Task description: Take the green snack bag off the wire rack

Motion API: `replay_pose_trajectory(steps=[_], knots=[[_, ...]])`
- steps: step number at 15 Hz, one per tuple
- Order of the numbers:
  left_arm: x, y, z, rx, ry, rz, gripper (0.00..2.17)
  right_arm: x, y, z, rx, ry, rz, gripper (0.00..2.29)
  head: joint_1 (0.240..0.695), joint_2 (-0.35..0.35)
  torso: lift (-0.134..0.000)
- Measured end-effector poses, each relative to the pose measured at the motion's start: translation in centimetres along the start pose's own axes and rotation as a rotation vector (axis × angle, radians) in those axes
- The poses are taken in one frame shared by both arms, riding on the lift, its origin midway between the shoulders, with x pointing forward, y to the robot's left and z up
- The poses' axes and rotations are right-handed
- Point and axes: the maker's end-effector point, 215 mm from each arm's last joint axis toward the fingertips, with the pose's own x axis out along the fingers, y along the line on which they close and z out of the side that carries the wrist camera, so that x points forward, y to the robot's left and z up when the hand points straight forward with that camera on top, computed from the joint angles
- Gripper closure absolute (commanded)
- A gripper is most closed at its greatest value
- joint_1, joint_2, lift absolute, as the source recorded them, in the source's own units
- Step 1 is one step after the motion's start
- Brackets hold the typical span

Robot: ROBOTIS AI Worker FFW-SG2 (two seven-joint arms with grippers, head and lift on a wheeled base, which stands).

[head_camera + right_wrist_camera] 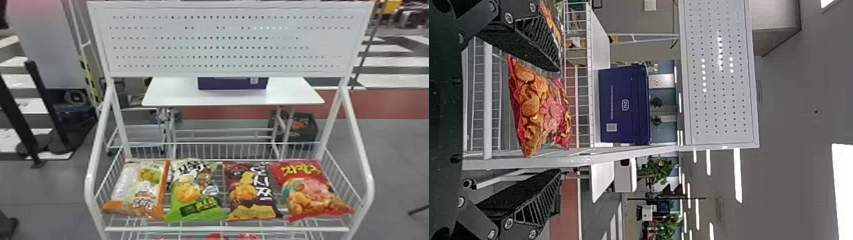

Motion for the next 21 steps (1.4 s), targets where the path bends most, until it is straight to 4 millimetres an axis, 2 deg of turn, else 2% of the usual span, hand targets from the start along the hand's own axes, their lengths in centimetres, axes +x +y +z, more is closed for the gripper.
replay_pose_trajectory(steps=[10, 12, 15, 17, 21], knots=[[0.0, 0.0, -0.3, 0.007, 0.008, -0.002, 0.04, 0.0, 0.1, 0.1, 0.000, -0.003, 0.002, 0.17, 0.499, 0.000, 0.000], [1.1, -0.3, -1.8, 0.027, 0.045, -0.017, 0.04, -0.1, 0.1, 0.2, -0.001, -0.006, 0.002, 0.17, 0.499, 0.000, 0.000], [4.8, -2.5, -4.1, 0.037, 0.075, -0.055, 0.05, -0.1, 0.2, 0.1, 0.000, -0.005, 0.002, 0.17, 0.499, 0.000, 0.000], [8.1, -5.2, -5.3, 0.034, 0.089, -0.091, 0.05, -0.2, 0.5, -0.2, -0.001, -0.002, 0.006, 0.17, 0.499, 0.000, 0.000], [14.8, -11.4, -9.0, 0.064, 0.161, -0.156, 0.05, -0.2, 1.0, -0.4, 0.000, 0.000, 0.011, 0.17, 0.499, 0.000, 0.000]])
